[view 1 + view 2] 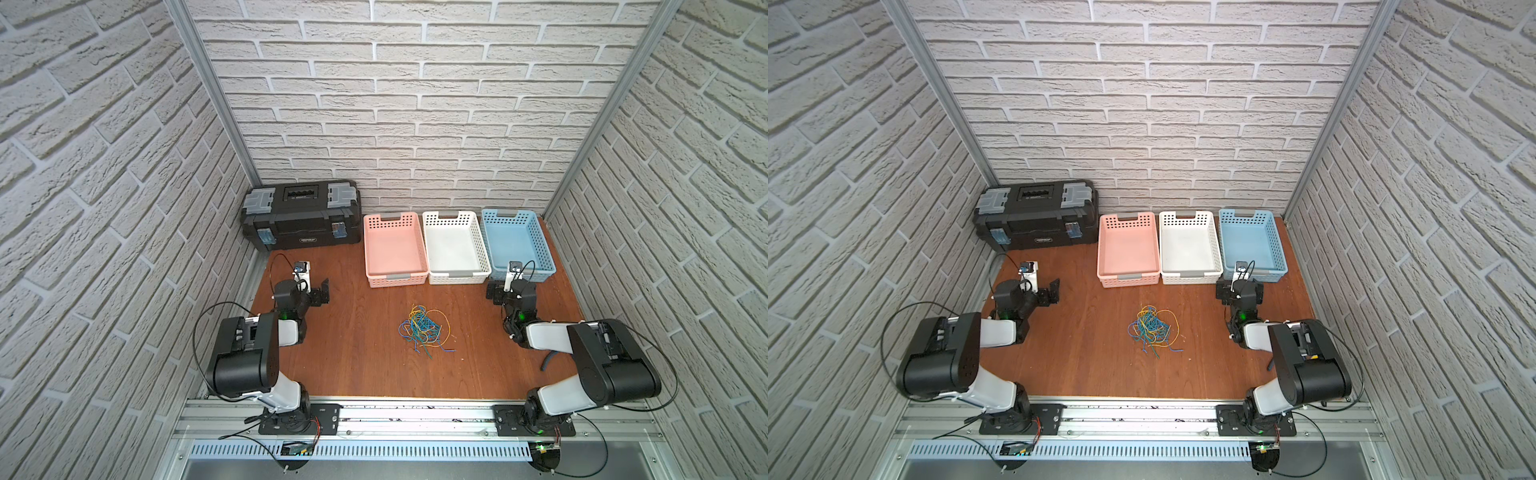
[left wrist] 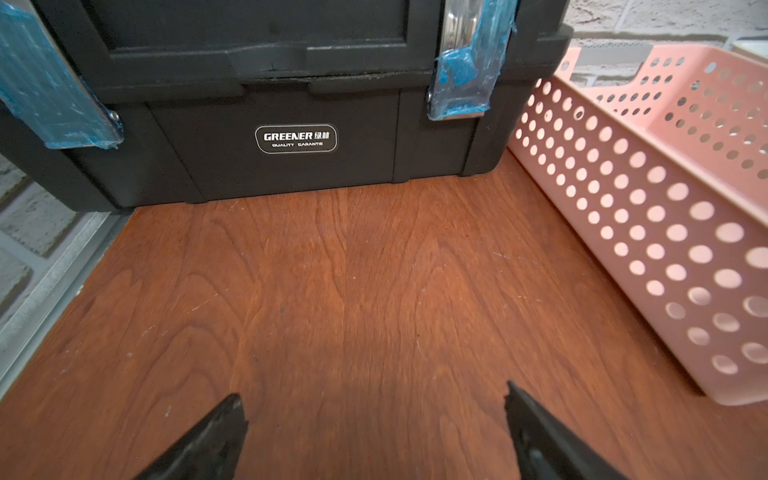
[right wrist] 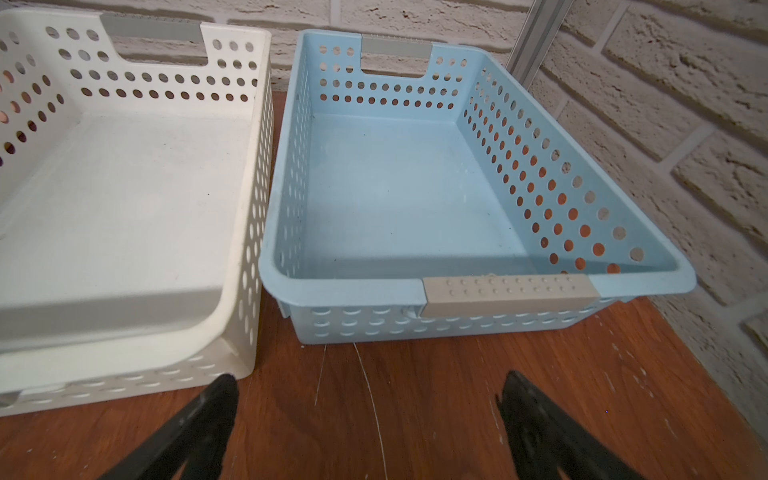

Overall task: Untangle and sort cables by color
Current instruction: Untie the cable.

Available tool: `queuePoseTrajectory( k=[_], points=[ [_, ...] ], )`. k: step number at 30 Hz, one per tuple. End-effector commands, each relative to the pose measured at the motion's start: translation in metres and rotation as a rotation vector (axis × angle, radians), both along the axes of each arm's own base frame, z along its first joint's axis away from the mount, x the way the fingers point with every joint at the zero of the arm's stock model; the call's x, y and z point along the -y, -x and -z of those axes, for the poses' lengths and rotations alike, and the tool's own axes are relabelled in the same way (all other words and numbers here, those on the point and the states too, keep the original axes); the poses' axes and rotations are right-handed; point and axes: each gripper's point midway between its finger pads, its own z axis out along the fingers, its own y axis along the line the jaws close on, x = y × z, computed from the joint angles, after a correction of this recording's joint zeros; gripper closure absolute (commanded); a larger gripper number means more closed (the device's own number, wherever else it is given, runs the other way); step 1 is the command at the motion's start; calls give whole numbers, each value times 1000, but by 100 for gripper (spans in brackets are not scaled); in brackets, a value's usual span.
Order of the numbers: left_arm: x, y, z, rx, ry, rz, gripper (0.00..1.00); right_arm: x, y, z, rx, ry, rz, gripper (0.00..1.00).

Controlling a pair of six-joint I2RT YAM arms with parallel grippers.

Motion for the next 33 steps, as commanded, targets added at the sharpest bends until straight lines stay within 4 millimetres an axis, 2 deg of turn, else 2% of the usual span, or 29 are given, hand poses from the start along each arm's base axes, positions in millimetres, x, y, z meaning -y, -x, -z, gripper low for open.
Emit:
queuePoseTrajectory(
  k=[1, 4, 9, 11, 13, 15, 17, 18, 19, 22, 24, 29, 33],
  points=[
    [4, -4, -37, 43, -44, -4, 2, 9, 1, -33, 41, -13, 60, 1],
    [3, 4, -66, 84, -47, -45, 2, 5, 8, -53, 3, -60, 49, 1],
    [-1, 19, -129, 138, 28, -124, 2, -5, 19, -108, 36, -180, 37, 1],
    [-7, 23, -150, 132, 98, -186, 2, -1, 29, -127, 18, -250, 100, 1],
    [-14, 27, -164, 104, 192, -271, 2, 4, 39, -143, -18, -321, 182, 1],
    [-30, 38, -167, 20, 311, -431, 2, -13, 43, -154, -112, -339, 88, 0],
    [-38, 50, -168, -72, 398, -538, 2, -10, 54, -154, -164, -396, 159, 0],
    [-32, 48, -169, -115, 422, -488, 1, -6, 58, -152, -167, -424, 200, 1],
    [-25, 46, -172, -143, 450, -433, 2, -11, 57, -151, -164, -448, 175, 1],
    [-9, 46, -167, -230, 577, -336, 2, -35, 56, -151, -186, -537, 61, 1],
    [12, 44, -168, -231, 640, -188, 2, -55, 58, -147, -221, -605, -19, 2],
    [42, 57, -163, -277, 661, -27, 2, -88, 72, -121, -330, -700, -96, 9],
    [77, 73, -155, -325, 607, 89, 3, -127, 87, -95, -416, -683, -221, 19]
  ],
)
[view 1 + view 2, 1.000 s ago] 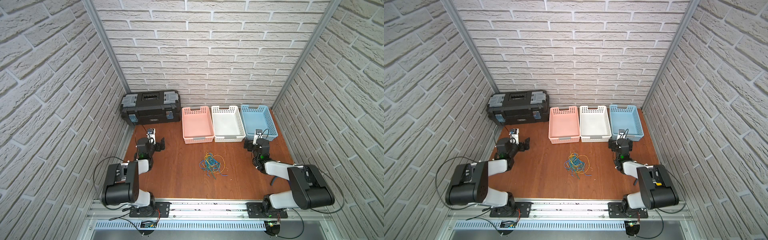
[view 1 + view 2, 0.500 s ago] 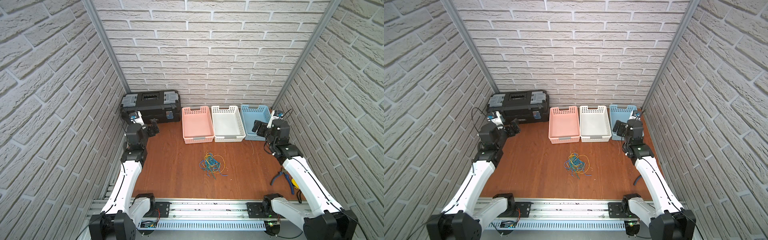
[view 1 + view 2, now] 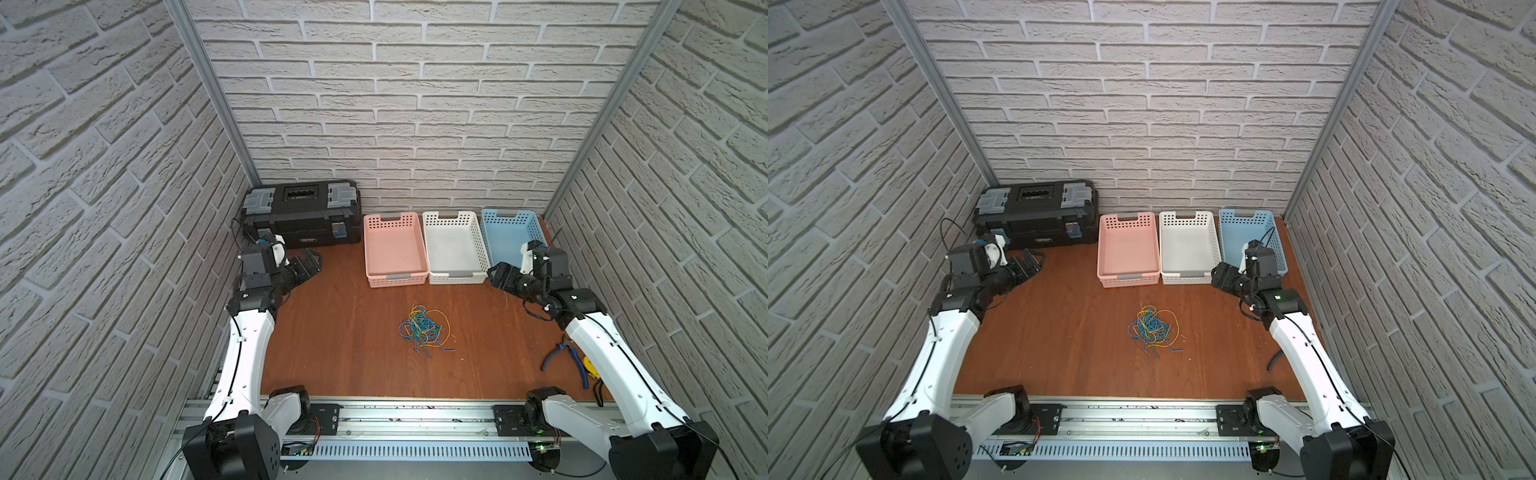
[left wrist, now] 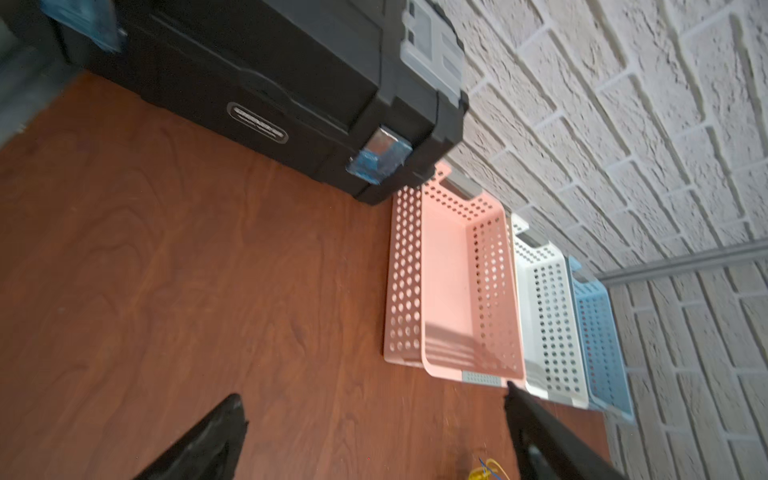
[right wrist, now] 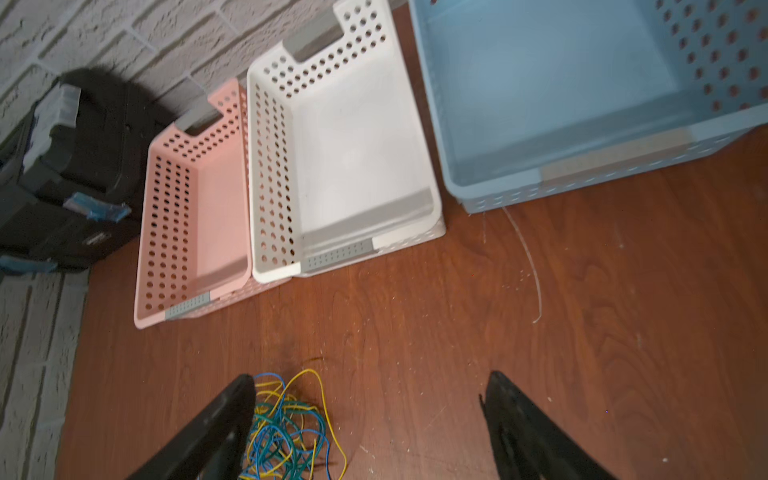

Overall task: Untangle and sort cables by color
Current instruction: Untie the cable.

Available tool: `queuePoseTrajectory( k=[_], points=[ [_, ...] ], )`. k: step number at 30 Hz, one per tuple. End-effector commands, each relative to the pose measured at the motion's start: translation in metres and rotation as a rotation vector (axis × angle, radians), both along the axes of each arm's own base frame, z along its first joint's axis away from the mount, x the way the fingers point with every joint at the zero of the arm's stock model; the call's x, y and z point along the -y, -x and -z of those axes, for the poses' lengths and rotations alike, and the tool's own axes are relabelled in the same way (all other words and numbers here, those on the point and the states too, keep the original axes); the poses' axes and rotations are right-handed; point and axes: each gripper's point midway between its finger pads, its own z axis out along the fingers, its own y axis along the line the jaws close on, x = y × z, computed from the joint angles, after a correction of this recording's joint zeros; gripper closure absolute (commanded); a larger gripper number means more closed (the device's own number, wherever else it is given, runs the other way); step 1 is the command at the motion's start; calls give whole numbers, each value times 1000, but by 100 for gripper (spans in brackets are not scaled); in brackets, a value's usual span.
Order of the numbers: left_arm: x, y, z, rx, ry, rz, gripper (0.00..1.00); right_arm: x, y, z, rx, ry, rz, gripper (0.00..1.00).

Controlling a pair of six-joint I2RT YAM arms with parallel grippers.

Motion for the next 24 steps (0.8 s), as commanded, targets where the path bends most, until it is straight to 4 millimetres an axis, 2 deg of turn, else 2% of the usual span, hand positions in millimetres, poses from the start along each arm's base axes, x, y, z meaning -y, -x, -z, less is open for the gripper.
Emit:
queuePoseTrajectory(
  k=[1, 8, 13, 19, 24],
  points=[
    [42, 20, -1, 20, -2, 174, 3, -40, 15, 15, -36, -50, -133, 20],
    [125, 54, 36, 24, -42, 400, 19, -101, 34, 49, -87, -37, -281, 31],
    [166, 71, 60, 33, -86, 506, 32, -129, 42, 62, -101, 42, -368, 40],
    [190, 73, 81, 35, -51, 550, 40, -168, 40, 60, -67, 68, -445, 54],
    [206, 72, 84, 43, -13, 610, 47, -174, 26, 63, -35, 67, -366, 58]
  ],
)
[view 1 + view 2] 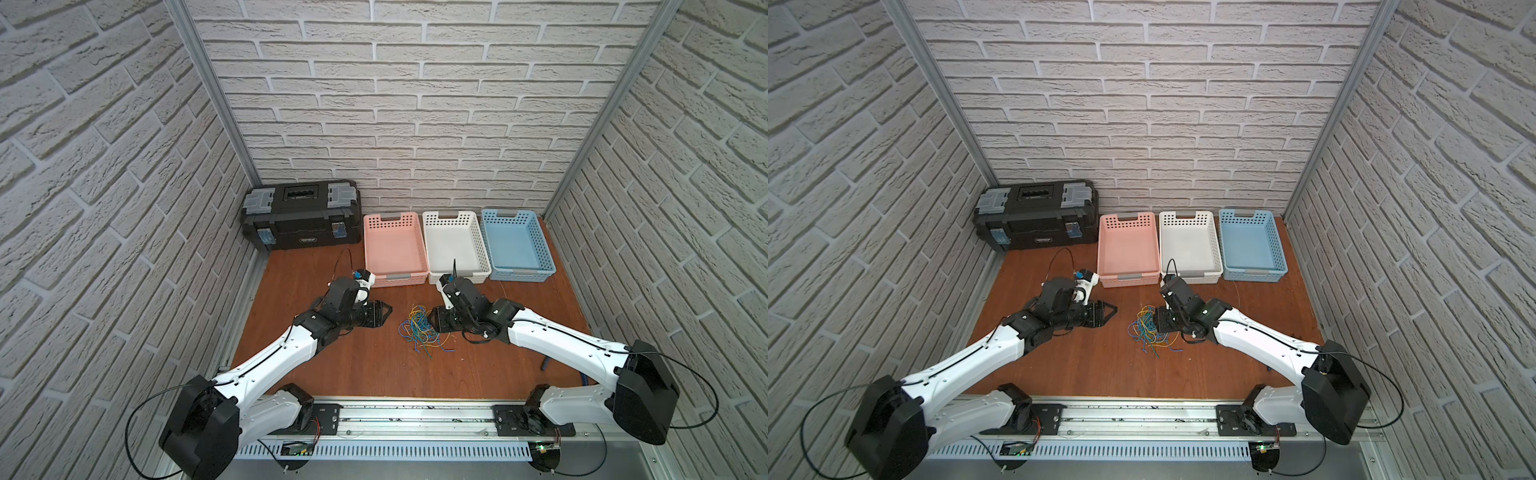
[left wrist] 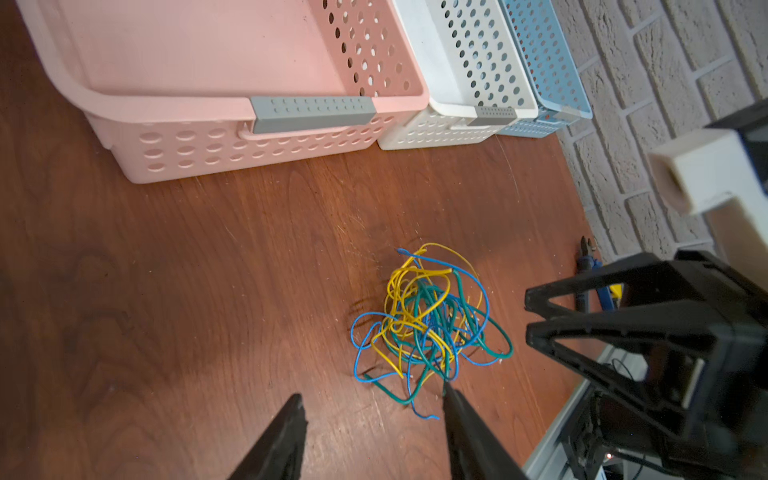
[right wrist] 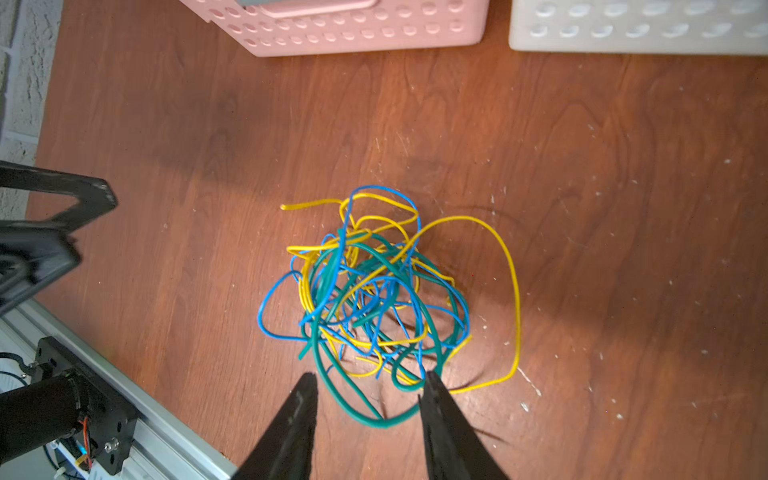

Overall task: Untangle and sort cables by color
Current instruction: Untie the cable.

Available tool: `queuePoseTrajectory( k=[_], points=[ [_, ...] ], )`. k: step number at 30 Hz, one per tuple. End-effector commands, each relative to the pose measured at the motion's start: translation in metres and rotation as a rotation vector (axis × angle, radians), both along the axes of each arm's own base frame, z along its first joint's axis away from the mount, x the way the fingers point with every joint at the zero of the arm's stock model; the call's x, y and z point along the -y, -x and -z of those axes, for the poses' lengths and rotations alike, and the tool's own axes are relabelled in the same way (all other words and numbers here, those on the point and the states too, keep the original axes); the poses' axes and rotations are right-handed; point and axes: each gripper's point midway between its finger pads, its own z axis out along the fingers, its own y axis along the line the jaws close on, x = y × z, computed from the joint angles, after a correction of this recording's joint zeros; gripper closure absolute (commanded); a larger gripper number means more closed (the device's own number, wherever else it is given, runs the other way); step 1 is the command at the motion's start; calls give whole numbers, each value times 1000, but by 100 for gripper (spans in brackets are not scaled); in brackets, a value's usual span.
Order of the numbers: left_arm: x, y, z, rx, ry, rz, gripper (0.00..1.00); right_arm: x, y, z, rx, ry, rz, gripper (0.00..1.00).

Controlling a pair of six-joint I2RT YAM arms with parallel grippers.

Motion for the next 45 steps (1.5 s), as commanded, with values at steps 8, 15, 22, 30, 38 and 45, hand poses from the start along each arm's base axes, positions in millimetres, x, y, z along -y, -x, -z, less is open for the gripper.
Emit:
queuePoseTrajectory(
  k=[8, 15, 22, 30, 38, 45],
  points=[
    [16, -6, -9, 127, 21, 58, 49, -32, -30, -8, 54, -143, 73, 60],
    [22, -6, 4, 213, -10, 128, 52, -36, -35, 2, 35, -129, 86, 61],
    [41, -3, 5, 222, 35, 214, 57, -38, -38, 2, 42, -122, 76, 79],
    [63, 7, 17, 173, 53, 283, 56, -34, -38, -20, 101, -135, 73, 97],
    [92, 11, 28, 141, 61, 343, 45, -42, -33, -48, 142, -208, 12, 97],
    [81, 1, 42, 150, -11, 273, 86, -35, -31, -68, 194, -213, 12, 97]
  ],
)
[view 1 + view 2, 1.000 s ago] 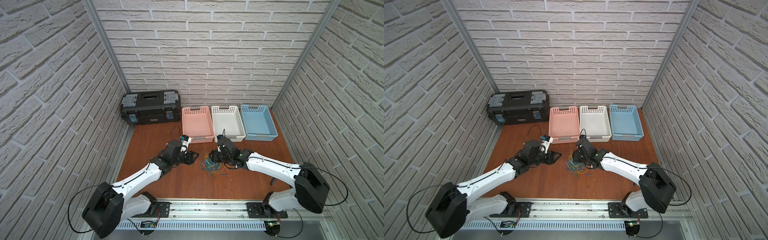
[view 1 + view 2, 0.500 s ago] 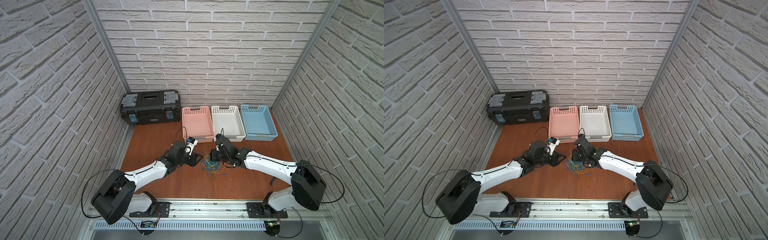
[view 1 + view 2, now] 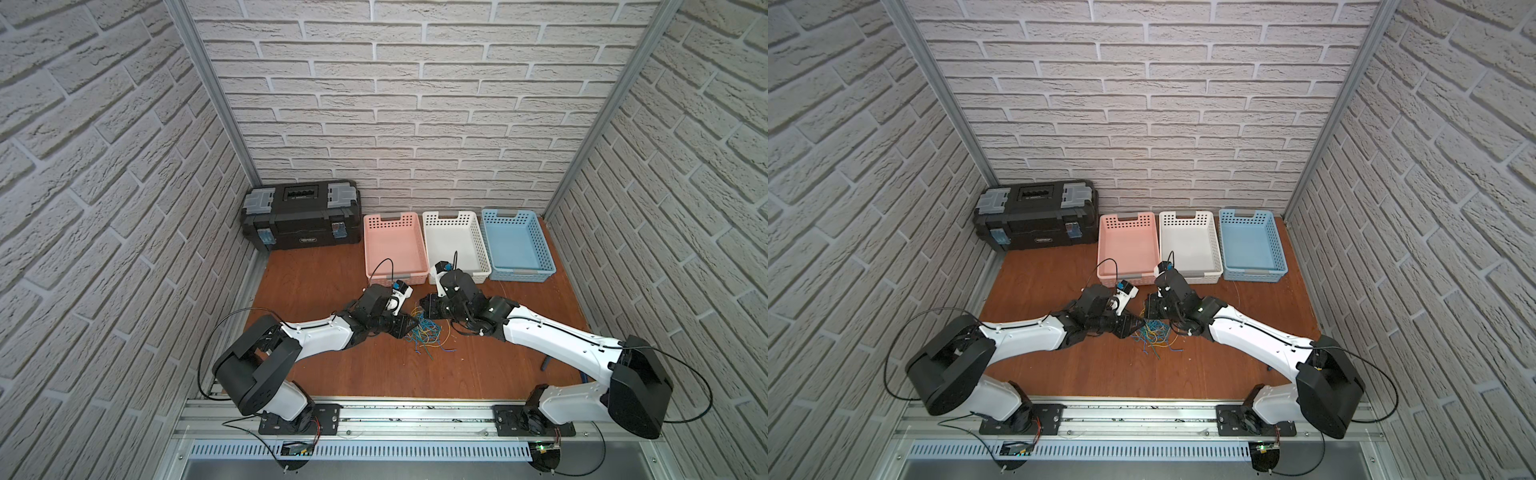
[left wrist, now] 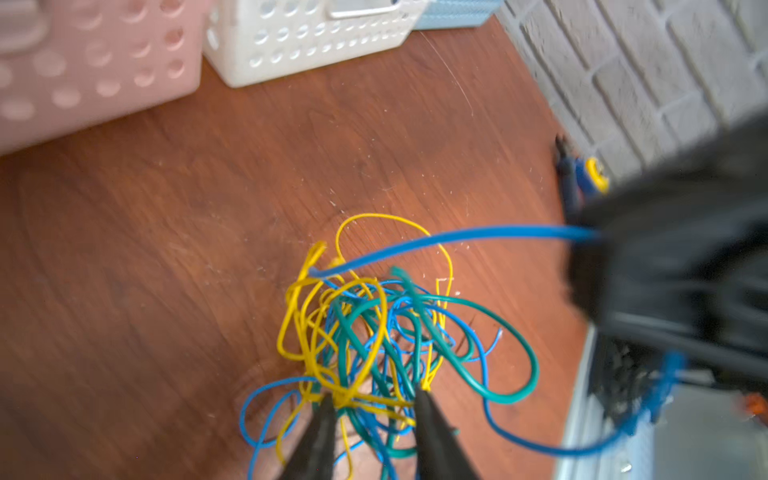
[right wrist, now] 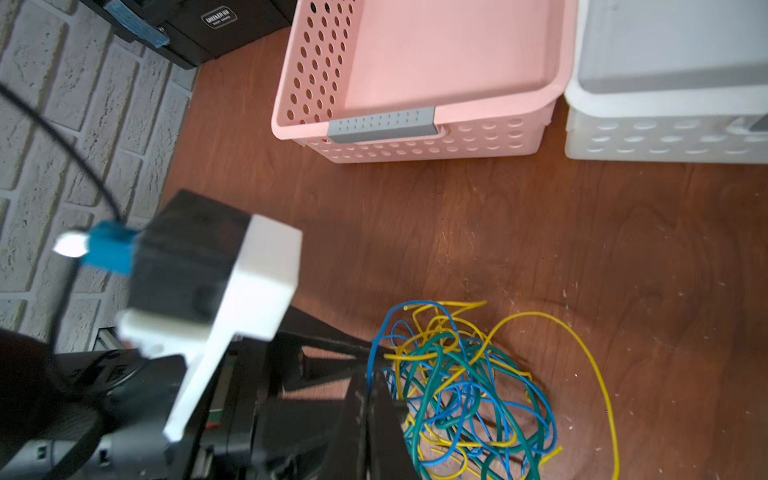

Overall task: Untangle and sort cables by color
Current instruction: Untie the cable.

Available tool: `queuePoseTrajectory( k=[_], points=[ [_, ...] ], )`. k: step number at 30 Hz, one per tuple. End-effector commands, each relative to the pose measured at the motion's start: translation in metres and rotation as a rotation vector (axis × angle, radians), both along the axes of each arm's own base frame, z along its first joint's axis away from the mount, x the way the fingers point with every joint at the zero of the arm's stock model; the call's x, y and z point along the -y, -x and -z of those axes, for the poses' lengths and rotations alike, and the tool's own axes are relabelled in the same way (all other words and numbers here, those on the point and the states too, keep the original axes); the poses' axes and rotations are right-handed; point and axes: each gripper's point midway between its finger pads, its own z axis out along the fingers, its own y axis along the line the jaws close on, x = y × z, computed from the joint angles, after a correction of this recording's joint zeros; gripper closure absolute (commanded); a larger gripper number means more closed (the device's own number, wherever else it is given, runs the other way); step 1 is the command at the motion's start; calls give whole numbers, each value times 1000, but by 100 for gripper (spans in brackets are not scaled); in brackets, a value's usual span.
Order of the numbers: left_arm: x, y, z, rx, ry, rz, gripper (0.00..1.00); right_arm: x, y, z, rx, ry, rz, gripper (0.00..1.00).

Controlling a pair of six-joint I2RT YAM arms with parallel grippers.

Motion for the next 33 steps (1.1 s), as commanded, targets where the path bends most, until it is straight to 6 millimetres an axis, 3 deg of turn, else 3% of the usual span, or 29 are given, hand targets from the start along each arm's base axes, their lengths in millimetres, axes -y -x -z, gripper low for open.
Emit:
queuePoseTrajectory(
  k=[1, 8, 15, 25, 33],
  points=[
    [-5, -11, -12, 76, -2, -47, 90, -1, -3, -32, 85, -33, -7, 97],
    [-32, -18, -1, 95, -145, -125, 99, 34, -8, -63, 197, 6, 129, 97],
    [-40, -15, 24, 37, -186, -151, 100, 50, -7, -97, 299, -24, 180, 97],
    [-51, -19, 27, 39, -218, -180, 100, 83, -6, -125, 400, 24, 281, 97],
    [-59, -21, 28, 35, -219, -200, 99, 124, 4, -155, 505, 50, 414, 97]
  ],
)
